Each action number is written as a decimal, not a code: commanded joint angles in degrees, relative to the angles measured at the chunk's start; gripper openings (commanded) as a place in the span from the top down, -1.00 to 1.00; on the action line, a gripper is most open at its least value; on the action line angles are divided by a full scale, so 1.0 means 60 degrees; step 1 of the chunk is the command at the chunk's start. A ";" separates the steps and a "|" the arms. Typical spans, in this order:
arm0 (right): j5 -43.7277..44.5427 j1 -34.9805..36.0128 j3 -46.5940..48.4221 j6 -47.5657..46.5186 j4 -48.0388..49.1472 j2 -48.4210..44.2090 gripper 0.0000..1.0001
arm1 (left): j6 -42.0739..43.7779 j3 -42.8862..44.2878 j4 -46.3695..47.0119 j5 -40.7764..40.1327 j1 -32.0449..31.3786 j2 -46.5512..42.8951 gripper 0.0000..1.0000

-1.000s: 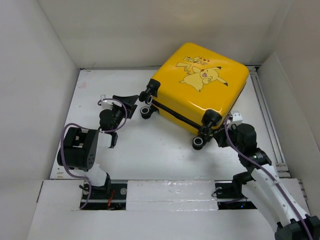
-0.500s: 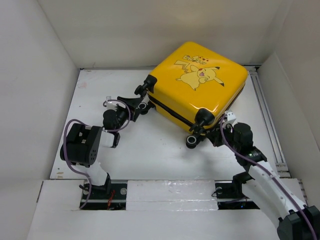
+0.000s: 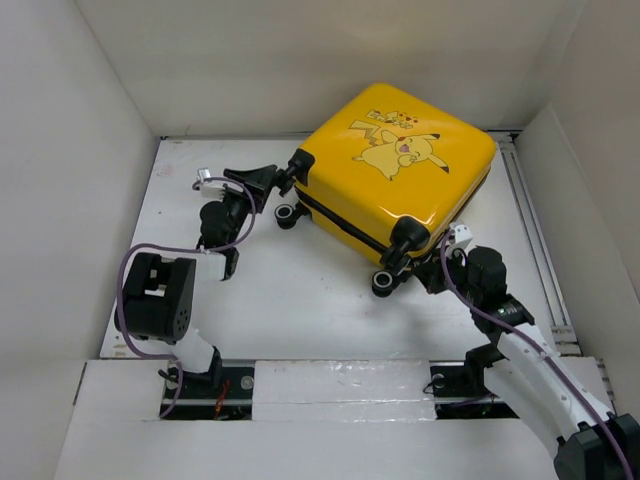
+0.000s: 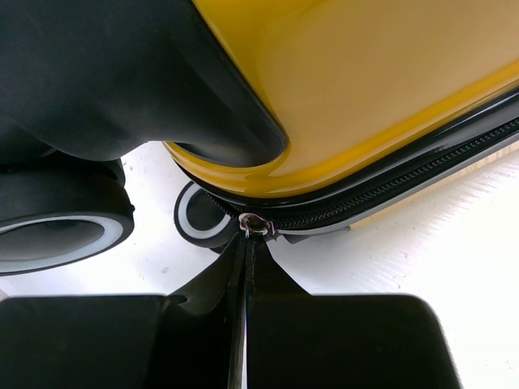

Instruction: Pack the luggage

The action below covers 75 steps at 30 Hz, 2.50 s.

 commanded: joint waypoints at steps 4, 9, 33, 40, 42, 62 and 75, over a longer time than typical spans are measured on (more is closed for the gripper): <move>-0.0640 0.0130 0.0254 -0.0057 0.1608 -0.0275 1.00 | 0.0327 0.1173 0.0239 -0.0178 -0.0063 -0.0004 -0.69; -0.0815 0.0130 0.0254 -0.0057 0.1608 -0.0276 1.00 | 0.0062 0.1815 0.0355 -0.0033 -0.0063 0.0757 -0.62; -0.0904 0.0306 0.0167 -0.0057 0.1872 0.0002 1.00 | 0.0984 0.2286 -0.0758 -0.0076 -0.0238 0.1579 -0.15; -0.0788 0.0934 0.0167 -0.0057 0.1872 0.0281 1.00 | 0.1160 0.2461 -0.0934 0.0012 -0.0238 0.1580 0.65; -0.0612 0.1213 0.0167 0.0044 0.1872 0.0281 1.00 | 0.1161 0.2462 -0.0934 0.0012 -0.0238 0.1580 1.00; 0.1646 0.2329 0.3914 -0.0804 0.2545 0.2896 1.00 | 0.1233 -0.1140 0.0648 -0.0690 -0.1672 -0.0836 1.00; 0.8132 0.5644 -0.2250 0.1850 0.9472 0.2666 1.00 | 0.0868 -0.2269 0.1087 -0.0822 -0.2917 -0.1584 1.00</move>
